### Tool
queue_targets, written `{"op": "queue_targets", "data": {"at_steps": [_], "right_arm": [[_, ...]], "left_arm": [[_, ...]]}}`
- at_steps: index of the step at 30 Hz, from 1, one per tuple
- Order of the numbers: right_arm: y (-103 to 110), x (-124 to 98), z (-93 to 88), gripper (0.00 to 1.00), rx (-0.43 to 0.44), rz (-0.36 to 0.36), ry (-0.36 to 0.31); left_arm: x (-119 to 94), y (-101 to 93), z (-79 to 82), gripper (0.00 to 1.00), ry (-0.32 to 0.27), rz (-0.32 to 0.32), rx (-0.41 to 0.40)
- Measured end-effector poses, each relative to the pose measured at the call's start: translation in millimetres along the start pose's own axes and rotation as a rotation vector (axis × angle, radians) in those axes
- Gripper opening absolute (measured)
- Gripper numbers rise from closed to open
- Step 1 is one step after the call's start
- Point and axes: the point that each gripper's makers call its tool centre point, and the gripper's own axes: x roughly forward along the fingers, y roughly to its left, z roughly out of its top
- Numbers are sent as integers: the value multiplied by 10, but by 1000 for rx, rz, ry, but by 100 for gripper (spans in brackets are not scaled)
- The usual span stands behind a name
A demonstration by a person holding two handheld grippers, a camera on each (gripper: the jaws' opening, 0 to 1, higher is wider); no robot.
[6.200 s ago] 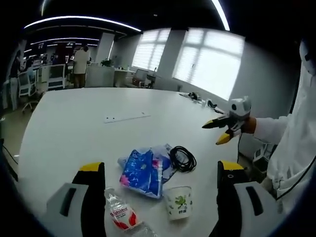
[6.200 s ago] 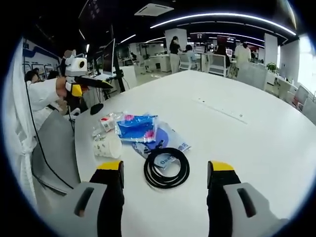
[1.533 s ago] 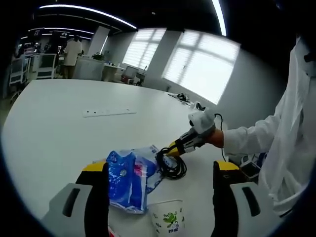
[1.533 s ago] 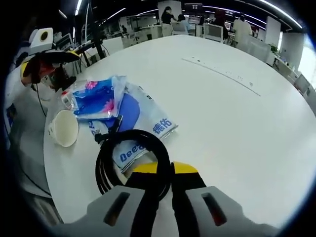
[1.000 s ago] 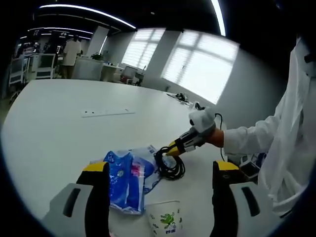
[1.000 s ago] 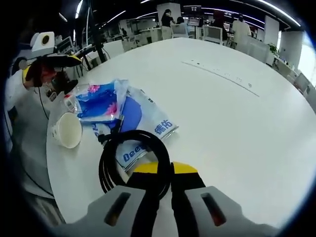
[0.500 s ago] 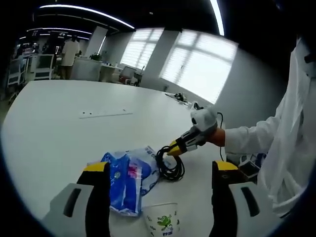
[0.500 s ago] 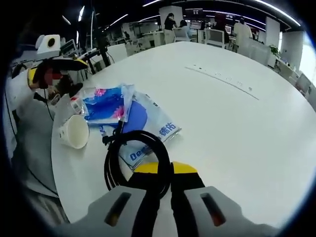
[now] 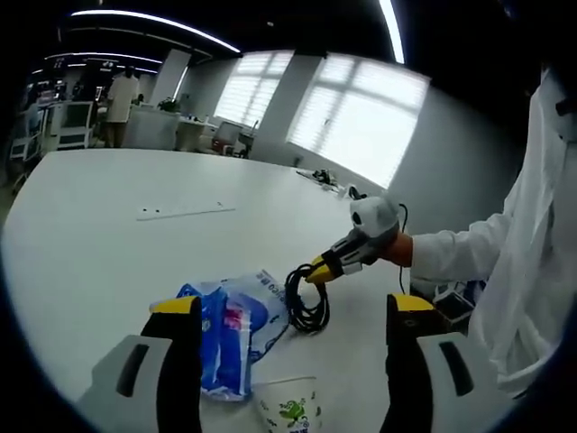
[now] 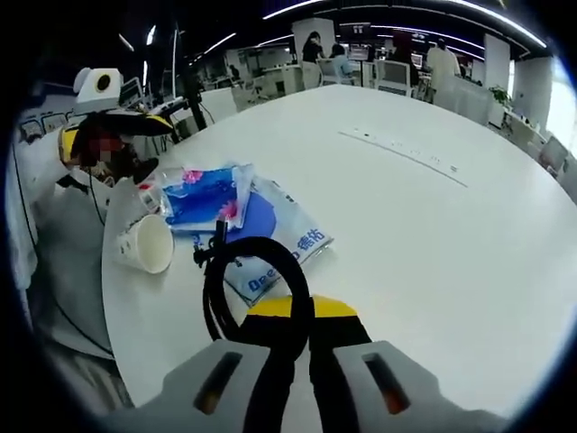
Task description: Arrange the tabletop items into an orderly group along one side of the table until the central work area is clear of visible clutter.
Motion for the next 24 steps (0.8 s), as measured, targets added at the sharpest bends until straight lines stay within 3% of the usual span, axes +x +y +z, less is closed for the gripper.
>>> {"op": "queue_targets", "data": {"at_steps": [8, 24], "right_arm": [[61, -88, 30, 0, -7, 19, -11], [-18, -498, 372, 0, -14, -37, -110]], "left_arm": [[45, -63, 47, 84, -2, -15, 10], [204, -183, 256, 78, -1, -32, 74]]}}
